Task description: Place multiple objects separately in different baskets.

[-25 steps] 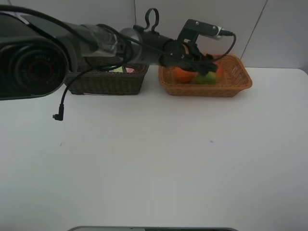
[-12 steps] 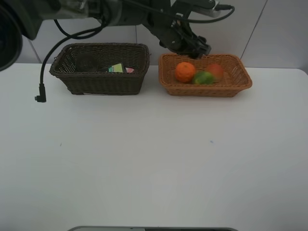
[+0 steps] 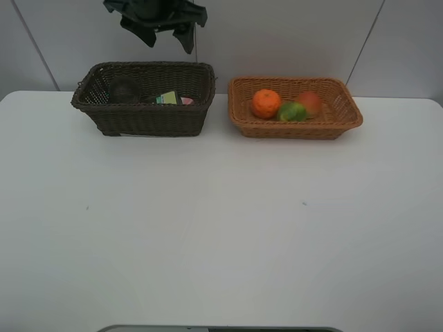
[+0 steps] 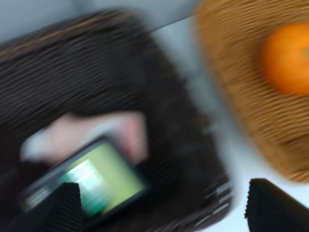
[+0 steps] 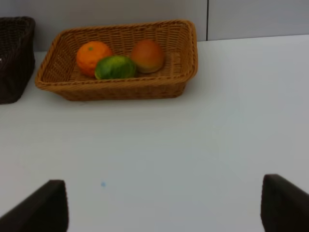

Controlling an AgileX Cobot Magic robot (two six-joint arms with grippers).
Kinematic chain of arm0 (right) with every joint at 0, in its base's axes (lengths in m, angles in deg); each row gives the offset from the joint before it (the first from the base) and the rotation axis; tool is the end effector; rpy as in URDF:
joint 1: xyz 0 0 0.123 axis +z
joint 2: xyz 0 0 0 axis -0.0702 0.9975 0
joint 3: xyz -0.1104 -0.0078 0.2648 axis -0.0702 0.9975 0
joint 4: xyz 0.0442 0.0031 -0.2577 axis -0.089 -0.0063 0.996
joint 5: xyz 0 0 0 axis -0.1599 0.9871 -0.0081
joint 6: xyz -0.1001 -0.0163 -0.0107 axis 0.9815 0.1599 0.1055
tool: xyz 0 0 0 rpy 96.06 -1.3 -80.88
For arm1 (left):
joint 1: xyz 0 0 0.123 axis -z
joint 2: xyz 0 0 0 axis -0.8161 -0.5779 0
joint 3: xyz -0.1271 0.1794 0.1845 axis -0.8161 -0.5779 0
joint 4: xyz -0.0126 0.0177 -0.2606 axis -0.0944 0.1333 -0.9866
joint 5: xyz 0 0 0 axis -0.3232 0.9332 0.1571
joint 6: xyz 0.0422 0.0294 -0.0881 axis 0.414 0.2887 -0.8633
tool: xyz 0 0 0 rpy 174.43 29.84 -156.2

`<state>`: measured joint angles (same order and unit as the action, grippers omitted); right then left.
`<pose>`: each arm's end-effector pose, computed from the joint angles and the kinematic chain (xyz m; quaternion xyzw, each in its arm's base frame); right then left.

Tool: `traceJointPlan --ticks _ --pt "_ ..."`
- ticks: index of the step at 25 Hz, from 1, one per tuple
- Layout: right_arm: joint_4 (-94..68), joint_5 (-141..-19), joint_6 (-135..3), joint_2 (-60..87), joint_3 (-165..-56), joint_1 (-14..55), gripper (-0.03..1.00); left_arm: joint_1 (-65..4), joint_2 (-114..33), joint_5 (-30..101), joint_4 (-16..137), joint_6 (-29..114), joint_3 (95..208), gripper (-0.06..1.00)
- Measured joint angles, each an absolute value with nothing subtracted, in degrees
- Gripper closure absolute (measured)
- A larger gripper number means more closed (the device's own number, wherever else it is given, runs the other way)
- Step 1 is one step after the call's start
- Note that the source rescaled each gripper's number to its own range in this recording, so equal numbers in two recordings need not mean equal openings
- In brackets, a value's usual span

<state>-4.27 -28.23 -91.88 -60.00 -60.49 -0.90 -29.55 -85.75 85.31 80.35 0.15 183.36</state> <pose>0.0072 -0.0011 0.2850 -0.0025 0.8443 0.0192 0.5355 0.4444 -0.1987 0.2854 0.1569 0.9406 -0.0355 0.2991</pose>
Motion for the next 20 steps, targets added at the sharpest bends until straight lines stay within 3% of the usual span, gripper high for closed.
traceJointPlan --ticks 4,13,20 --pt "-4.27 -28.23 -91.88 -60.0 -60.49 -0.9 0.24 -33.61 -77.99 87.82 81.71 -1.92 177.12 0.09" --pt "-4.27 -28.23 -91.88 -60.0 -60.49 -0.9 0.24 -41.68 -49.66 80.37 82.15 -1.99 147.31 0.09" --pt "-4.27 -28.23 -91.88 -60.0 -60.49 -0.9 0.24 -42.62 -25.75 80.27 82.25 0.89 129.87 0.09"
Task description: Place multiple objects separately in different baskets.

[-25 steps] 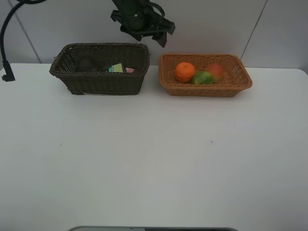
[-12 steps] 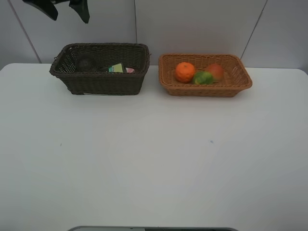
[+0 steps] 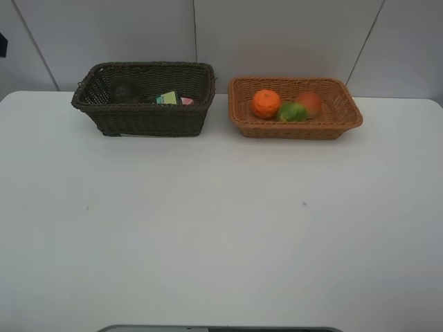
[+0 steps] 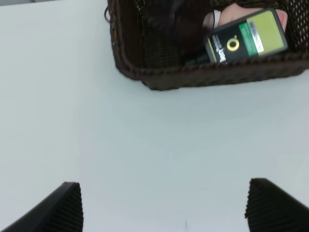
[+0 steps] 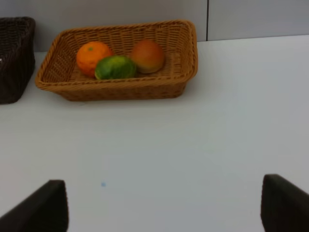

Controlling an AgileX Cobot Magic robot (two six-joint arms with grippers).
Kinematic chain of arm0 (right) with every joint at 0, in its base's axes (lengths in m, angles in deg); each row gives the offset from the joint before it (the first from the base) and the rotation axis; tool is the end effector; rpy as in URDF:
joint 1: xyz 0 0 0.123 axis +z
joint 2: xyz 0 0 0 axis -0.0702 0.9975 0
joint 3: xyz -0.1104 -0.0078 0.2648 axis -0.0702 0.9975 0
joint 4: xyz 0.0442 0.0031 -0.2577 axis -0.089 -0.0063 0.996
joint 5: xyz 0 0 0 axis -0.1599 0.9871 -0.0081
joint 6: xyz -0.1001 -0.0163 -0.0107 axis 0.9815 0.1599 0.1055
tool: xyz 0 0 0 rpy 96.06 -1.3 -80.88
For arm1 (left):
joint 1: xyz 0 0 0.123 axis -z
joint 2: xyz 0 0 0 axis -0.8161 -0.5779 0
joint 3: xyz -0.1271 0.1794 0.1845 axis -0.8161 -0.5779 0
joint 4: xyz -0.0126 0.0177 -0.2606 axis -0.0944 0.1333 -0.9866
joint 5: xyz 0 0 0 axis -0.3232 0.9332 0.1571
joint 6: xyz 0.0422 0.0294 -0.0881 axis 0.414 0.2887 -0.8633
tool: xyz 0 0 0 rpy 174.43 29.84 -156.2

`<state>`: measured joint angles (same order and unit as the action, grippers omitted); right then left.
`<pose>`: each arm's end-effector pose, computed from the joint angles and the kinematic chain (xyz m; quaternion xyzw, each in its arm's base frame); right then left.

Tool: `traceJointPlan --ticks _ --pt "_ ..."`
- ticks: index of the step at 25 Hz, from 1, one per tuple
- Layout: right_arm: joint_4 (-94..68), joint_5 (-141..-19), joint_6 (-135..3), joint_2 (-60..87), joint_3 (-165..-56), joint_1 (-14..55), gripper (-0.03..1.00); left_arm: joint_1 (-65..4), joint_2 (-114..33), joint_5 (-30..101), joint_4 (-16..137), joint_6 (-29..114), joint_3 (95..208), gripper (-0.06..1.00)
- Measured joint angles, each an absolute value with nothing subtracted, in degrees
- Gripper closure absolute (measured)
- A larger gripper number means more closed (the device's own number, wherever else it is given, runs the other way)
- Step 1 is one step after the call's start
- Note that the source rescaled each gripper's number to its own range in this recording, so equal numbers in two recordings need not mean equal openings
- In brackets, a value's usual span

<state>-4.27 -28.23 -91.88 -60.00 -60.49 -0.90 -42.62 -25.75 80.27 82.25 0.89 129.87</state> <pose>0.0072 -0.0011 0.2850 -0.0025 0.8443 0.0192 0.5355 0.2111 -0.0341 0.3572 0.0581 0.9162 0.0003 0.3966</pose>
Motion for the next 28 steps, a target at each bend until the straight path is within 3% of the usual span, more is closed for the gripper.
traceJointPlan --ticks 6,12,21,28 --pt "-4.27 -28.23 -91.88 -60.0 -60.49 -0.9 0.24 -42.62 -6.03 85.73 81.85 1.05 119.85 0.09" --pt "-4.27 -28.23 -91.88 -60.0 -60.49 -0.9 0.24 -42.62 9.93 93.09 80.65 3.04 117.57 0.09" --pt "-4.27 -28.23 -91.88 -60.0 -60.49 -0.9 0.24 -42.62 22.81 99.42 76.46 6.05 116.43 0.09" --pt "-4.27 -28.23 -91.88 -60.0 -60.49 -0.9 0.24 -42.62 28.52 95.32 74.0 6.1 105.93 0.09"
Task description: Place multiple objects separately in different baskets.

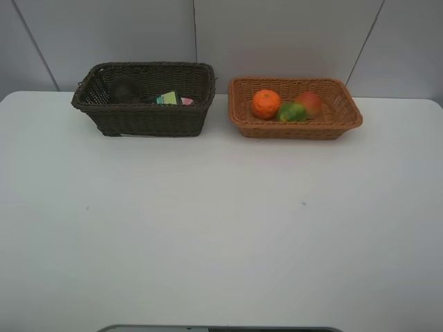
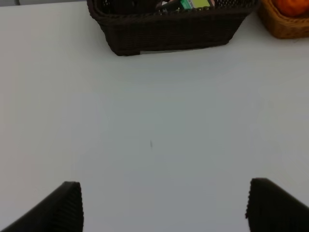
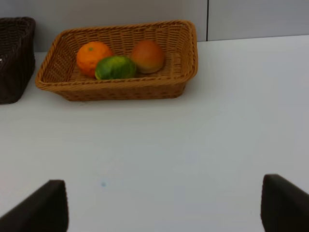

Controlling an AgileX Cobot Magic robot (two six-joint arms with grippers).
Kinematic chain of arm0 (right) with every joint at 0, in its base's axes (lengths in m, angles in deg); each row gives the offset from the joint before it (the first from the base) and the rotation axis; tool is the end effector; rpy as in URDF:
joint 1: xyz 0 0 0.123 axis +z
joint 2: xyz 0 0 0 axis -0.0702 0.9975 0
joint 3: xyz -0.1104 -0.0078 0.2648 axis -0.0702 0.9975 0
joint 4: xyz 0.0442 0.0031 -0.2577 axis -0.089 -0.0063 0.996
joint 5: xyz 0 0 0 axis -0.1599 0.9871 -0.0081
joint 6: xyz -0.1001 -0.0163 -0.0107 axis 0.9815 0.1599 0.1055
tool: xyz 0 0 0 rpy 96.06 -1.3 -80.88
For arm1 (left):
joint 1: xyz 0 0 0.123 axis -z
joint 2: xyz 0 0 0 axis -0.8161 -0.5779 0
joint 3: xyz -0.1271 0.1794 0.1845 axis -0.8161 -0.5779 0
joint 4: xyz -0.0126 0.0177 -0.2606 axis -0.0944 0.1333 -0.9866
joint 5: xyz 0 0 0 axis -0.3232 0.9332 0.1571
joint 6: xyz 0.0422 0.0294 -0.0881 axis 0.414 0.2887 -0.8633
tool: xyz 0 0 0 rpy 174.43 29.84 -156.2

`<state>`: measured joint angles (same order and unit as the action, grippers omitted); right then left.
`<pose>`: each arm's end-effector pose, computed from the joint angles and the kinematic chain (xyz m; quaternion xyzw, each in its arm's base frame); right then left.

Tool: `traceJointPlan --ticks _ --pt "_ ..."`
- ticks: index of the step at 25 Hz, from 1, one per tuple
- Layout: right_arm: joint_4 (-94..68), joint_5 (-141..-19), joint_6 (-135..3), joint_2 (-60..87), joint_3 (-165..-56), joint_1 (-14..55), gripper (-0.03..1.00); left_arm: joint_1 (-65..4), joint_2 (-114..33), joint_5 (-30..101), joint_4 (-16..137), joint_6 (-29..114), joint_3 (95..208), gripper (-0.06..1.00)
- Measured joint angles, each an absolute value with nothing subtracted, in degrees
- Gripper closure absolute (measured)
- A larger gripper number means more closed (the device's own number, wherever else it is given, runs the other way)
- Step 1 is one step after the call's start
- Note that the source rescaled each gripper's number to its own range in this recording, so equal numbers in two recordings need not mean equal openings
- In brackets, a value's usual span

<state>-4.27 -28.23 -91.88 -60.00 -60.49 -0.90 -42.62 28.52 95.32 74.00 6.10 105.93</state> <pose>0.0072 -0.0011 0.2850 -0.0025 0.8443 0.0192 0.5355 0.0093 -0.0021 0.2982 0.0723 0.8568 -0.0645 0.5064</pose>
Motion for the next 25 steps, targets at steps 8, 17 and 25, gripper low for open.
traceJointPlan --ticks 8,17,25 --pt "-4.27 -28.23 -91.88 -60.0 -60.49 -0.9 0.24 -42.62 28.66 93.0 74.98 6.3 101.08 0.09" --pt "-4.27 -28.23 -91.88 -60.0 -60.49 -0.9 0.24 -42.62 28.66 92.86 74.98 6.29 101.04 0.09" --pt "-4.27 -28.23 -91.88 -60.0 -60.49 -0.9 0.24 -42.62 29.44 92.75 74.78 6.29 101.04 0.09"
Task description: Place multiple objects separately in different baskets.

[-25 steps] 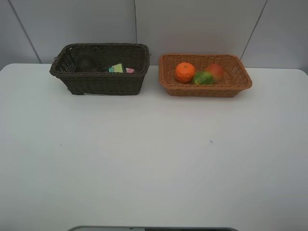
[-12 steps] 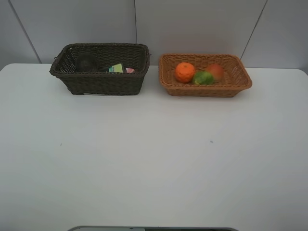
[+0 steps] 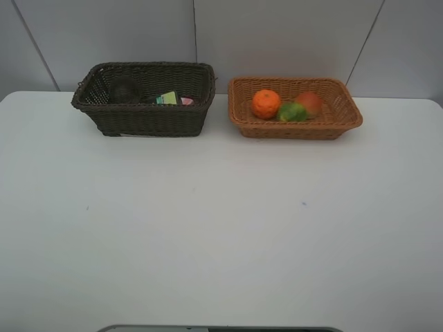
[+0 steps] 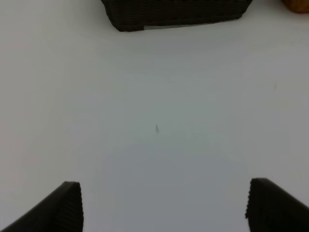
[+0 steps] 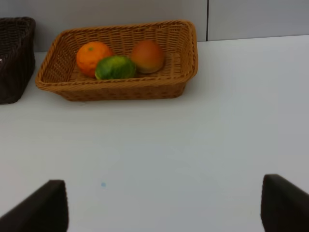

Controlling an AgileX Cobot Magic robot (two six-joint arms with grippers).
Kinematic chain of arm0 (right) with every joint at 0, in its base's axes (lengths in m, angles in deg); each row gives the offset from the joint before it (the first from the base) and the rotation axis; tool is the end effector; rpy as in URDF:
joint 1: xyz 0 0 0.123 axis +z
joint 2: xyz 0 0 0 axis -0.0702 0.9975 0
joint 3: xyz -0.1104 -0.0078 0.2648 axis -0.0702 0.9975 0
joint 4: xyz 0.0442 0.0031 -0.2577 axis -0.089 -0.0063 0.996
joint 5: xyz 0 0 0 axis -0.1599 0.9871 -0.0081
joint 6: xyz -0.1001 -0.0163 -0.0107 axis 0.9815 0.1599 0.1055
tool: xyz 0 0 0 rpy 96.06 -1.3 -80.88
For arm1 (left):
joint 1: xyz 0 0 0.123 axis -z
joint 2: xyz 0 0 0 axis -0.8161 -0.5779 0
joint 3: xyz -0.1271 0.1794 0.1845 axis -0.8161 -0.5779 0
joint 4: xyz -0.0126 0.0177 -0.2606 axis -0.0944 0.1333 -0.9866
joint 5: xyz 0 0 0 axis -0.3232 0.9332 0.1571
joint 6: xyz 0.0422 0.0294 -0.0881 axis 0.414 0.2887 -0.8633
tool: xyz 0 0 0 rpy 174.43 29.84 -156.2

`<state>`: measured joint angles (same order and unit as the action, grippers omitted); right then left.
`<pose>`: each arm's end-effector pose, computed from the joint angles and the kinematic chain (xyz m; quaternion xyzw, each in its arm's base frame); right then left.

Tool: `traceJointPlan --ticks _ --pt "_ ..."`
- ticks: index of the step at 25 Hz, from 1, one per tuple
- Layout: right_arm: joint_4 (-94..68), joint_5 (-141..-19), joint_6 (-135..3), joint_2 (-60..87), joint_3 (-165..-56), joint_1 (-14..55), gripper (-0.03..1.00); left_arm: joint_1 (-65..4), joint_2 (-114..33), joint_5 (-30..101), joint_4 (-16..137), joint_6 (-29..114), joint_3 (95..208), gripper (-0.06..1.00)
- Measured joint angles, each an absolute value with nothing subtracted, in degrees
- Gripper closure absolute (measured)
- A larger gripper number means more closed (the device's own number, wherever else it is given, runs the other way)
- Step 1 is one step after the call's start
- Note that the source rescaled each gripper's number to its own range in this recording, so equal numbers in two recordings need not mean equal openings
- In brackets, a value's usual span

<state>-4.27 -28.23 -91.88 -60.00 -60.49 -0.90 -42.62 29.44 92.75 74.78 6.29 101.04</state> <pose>0.0072 -0.0011 0.2850 -0.0025 0.8443 0.0192 0.5355 0.0183 -0.0028 0.2772 0.0741 0.8629 -0.0556 0.4969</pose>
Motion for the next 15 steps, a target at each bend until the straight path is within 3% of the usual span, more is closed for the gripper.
traceJointPlan --ticks 15 --pt "-4.48 -28.23 -91.88 -60.0 -60.49 -0.9 0.24 -46.97 32.73 92.53 74.5 6.89 101.04 0.09"
